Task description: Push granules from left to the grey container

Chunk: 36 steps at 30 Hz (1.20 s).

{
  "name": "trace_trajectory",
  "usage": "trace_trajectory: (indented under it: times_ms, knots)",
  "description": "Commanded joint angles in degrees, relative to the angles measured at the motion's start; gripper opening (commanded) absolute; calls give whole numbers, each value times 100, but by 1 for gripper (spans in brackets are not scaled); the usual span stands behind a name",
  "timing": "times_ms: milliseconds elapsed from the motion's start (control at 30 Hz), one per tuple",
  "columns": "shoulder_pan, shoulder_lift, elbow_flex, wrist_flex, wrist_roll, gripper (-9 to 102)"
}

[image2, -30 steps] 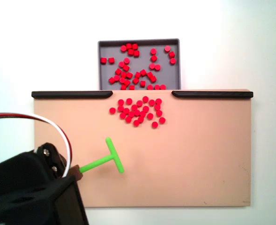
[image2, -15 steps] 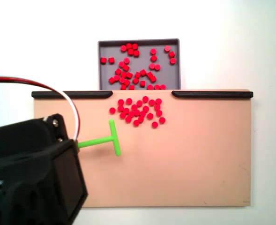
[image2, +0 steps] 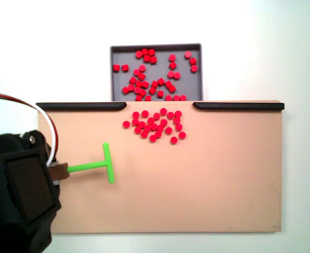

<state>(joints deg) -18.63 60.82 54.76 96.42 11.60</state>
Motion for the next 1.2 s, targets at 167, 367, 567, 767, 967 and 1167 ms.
trace_trajectory:
  times_ms: [167, 367, 567, 767, 967, 1167]
  knots:
    - [-9, -439, -967, 123, 97, 0]
    - [18, -677, -1222, 123, 97, 0]
    - [88, -993, -1591, 123, 105, 0]
    - [132, -1099, -1617, 123, 105, 0]
    - [167, -1222, -1688, 114, 53, 0]
    - [202, -1406, -1846, 114, 70, 0]
